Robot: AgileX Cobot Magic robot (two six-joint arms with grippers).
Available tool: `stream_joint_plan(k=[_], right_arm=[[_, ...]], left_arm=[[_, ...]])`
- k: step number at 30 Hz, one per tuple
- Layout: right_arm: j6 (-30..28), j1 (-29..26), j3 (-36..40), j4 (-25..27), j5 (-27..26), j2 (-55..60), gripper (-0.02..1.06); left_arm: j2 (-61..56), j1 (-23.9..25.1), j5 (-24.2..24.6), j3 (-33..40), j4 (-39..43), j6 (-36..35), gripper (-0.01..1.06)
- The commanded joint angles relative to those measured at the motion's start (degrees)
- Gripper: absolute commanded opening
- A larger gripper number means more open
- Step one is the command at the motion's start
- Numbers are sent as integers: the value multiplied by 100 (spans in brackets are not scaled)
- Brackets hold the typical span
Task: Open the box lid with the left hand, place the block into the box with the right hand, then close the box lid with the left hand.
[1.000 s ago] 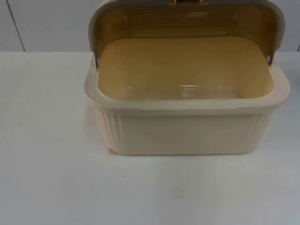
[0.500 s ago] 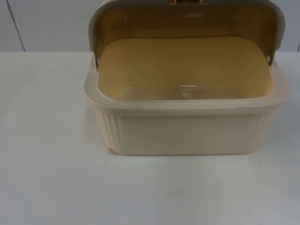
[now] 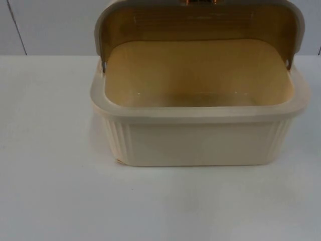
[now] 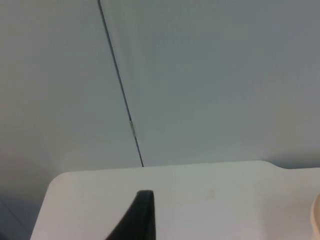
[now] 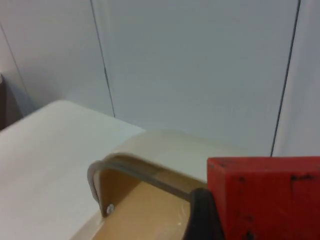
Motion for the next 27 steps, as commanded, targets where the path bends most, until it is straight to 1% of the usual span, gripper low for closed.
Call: stream_joint_plan(k=[1,2,3,5,8,12,13,15,19,21,22,23,24,25,26,27], right_arm=[[-266,27,-220,-6,111,318,1],[-317,27,-379,-6,331,510,1],[-317,27,-379,-6,331,510,1],[-317,27,-682,-30,751,882,1],[-317,27,-726,-97,832,1005,1],[-317,42,-726,-492,845,1173,1],[-317,42,-726,-492,845,1173,1],[-289,42,-726,-668,882,1293,1],[-289,42,-715,-719,969,1469,1],[-198,42,-715,-952,1108,1603,1],[-48,42,-715,-1107,1150,1673,1],[-48,42,-715,-1107,1150,1673,1],[163,42,-715,-1339,1235,1745,1],[388,30,-715,-1703,1310,1833,1],[784,4,-715,-2102,1351,1901,1],[1413,4,-715,-2690,1382,1937,1]], left_arm=[[-21,19,-5,26,56,-38,104],[-21,19,-5,26,73,-38,104],[-21,19,-5,26,73,-38,104],[-21,19,-5,26,97,-38,104],[-21,19,6,26,94,-38,104],[-21,19,6,26,94,-38,104],[-21,19,6,26,94,-38,104],[-21,19,6,26,94,-38,104],[-21,19,6,26,94,-38,104],[-21,19,6,26,94,-38,104],[-21,19,6,26,94,-38,104],[-21,19,6,26,94,-38,104],[-21,19,28,26,94,-38,104],[-21,19,41,26,94,-38,104],[-21,19,53,26,94,-38,104],[-21,19,91,26,94,-38,104]])
